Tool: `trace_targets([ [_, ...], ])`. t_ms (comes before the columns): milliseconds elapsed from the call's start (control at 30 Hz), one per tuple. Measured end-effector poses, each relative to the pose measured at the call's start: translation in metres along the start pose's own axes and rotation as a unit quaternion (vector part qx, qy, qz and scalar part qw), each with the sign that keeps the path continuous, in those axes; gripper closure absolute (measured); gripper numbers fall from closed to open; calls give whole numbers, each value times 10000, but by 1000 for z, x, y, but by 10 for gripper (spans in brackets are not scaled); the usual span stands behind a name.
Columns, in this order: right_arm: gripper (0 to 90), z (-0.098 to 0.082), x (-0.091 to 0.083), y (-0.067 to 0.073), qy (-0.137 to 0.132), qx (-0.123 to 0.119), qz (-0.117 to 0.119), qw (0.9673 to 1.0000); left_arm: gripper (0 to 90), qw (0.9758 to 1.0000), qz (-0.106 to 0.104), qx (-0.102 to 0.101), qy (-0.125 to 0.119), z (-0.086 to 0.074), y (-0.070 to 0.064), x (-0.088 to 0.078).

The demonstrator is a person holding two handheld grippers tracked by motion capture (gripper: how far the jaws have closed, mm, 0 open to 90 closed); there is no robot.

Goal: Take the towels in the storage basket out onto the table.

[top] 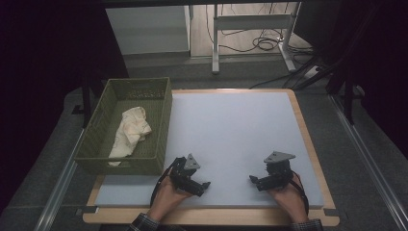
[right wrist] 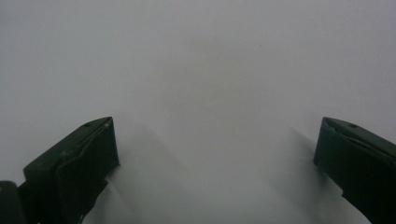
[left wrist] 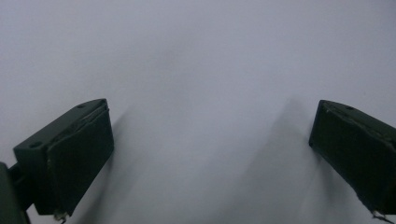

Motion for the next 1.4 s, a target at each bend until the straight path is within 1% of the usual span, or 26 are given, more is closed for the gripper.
trace_targets([
  [233, 0, 0, 0, 0, 5, 25, 32, 10000, 3, 10000, -3, -1, 10, 0, 0, 0],
  [867, 0, 0, 0, 0, 0, 18, 20, 10000, 2, 10000, -30, -30, 17, 0, 0, 0],
  [1033, 0, 0, 0, 0, -1, 17, 18, 10000, 1, 10000, -48, 13, 56, 1, 0, 0],
  [1100, 0, 0, 0, 0, 0, 17, 18, 10000, 11, 9999, -99, 15, 101, 2, -1, -1],
  [1167, 0, 0, 0, 0, 0, 18, 19, 10000, 12, 9997, -212, -54, 77, 4, -3, -3],
  [1233, 0, 0, 0, 0, 0, 18, 20, 10000, 12, 9998, -206, -27, 44, 6, -4, -4],
  [1267, 0, 0, 0, 0, 1, 18, 20, 10000, 13, 9998, -150, 32, 81, 6, -4, -5],
  [1333, 0, 0, 0, 0, 1, 17, 20, 10000, 13, 9999, -76, 87, 87, 8, -3, -6],
  [1367, 0, 0, 0, 0, 1, 17, 19, 10000, 15, 9999, -103, 88, 78, 10, -5, -7],
  [1400, 0, 0, 0, 0, 0, 17, 20, 10000, 18, 9998, -178, 55, 48, 13, -7, -8],
])
Point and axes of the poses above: each handheld gripper's, and its own axes: x roughly forward along the jaws, z roughly out of its top, y roughly to its left, the point moved 10 cm from there along x, roughly forward along the jaws, and after that the axes turned 14 degrees about -x, right-handed, at the moved point
